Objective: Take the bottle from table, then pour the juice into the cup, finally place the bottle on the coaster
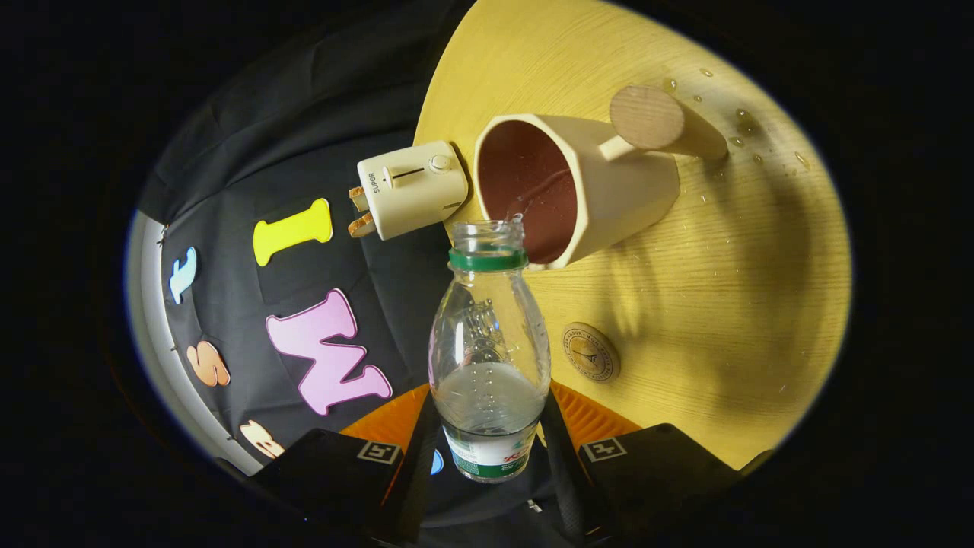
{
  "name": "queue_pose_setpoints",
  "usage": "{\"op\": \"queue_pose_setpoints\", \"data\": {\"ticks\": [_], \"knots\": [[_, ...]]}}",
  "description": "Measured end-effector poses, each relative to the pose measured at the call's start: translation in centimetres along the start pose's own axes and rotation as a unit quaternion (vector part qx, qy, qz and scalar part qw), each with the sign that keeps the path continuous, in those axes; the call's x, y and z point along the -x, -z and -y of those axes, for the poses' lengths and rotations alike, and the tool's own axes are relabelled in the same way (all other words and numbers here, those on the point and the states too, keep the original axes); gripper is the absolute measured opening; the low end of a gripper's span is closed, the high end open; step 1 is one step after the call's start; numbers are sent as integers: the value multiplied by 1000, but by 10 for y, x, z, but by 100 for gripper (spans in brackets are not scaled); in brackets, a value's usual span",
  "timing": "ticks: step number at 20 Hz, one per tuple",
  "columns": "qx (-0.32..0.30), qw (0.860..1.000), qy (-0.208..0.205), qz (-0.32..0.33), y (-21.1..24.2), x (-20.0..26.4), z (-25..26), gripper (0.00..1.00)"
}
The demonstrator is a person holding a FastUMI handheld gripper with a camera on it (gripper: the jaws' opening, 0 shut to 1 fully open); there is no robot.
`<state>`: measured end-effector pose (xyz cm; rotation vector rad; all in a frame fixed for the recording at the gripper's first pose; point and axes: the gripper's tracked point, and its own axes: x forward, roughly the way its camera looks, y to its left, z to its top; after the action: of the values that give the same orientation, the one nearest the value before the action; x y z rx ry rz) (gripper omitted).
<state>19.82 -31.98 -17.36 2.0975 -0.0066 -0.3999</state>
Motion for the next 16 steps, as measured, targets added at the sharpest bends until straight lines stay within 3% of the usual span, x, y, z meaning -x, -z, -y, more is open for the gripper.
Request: {"op": "queue_pose_setpoints", "data": {"ticks": [16], "knots": [[-73,997,-10,3,-13,-7,-15,71]]}}
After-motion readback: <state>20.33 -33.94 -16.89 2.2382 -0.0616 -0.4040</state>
